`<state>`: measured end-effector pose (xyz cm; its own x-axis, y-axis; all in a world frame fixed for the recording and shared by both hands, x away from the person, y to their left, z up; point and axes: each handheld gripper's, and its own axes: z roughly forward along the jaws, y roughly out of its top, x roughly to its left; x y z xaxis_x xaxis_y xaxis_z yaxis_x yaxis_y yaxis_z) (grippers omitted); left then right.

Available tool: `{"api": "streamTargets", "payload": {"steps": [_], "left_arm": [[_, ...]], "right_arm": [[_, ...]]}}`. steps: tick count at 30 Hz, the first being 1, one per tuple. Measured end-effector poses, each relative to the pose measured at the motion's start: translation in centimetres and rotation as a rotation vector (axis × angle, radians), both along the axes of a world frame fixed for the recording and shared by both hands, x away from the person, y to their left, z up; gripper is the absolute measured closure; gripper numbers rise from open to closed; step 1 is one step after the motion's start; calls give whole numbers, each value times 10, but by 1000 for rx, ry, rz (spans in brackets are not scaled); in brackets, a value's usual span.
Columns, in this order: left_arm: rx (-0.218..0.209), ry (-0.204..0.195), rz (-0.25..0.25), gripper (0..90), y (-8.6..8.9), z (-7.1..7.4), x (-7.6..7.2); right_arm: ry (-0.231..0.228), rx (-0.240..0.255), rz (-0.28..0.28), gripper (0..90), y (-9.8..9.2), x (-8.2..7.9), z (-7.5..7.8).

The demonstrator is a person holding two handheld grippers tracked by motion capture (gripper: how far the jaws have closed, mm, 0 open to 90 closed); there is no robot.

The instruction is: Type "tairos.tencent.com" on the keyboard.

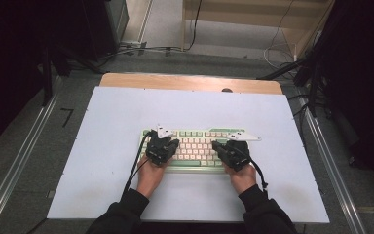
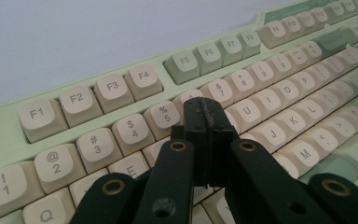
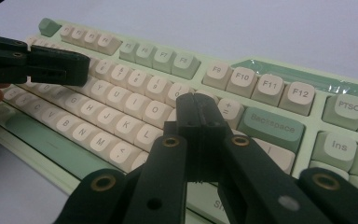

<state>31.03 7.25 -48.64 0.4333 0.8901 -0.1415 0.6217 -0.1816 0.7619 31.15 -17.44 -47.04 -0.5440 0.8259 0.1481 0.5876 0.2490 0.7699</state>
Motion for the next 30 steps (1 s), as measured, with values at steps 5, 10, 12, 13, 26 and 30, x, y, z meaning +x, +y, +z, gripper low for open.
{"api": "streamTargets", "payload": {"steps": [5,10,12,13,26,30], "left_arm": [[5,8,-3,900,-1,-2,1],[-31,-6,-3,900,2,3,0],[-44,-10,1,900,4,4,-1],[-48,-10,1,900,4,5,-1],[-88,-31,42,900,23,11,-9],[-90,-28,55,900,29,10,-11]], "right_arm": [[-1,1,2,878,0,0,0],[-2,4,-2,878,-1,0,1],[-1,4,-4,878,-1,0,1],[-4,3,-3,878,-1,0,1],[-12,3,7,878,0,-2,1],[-15,1,12,878,1,-2,0]]}}
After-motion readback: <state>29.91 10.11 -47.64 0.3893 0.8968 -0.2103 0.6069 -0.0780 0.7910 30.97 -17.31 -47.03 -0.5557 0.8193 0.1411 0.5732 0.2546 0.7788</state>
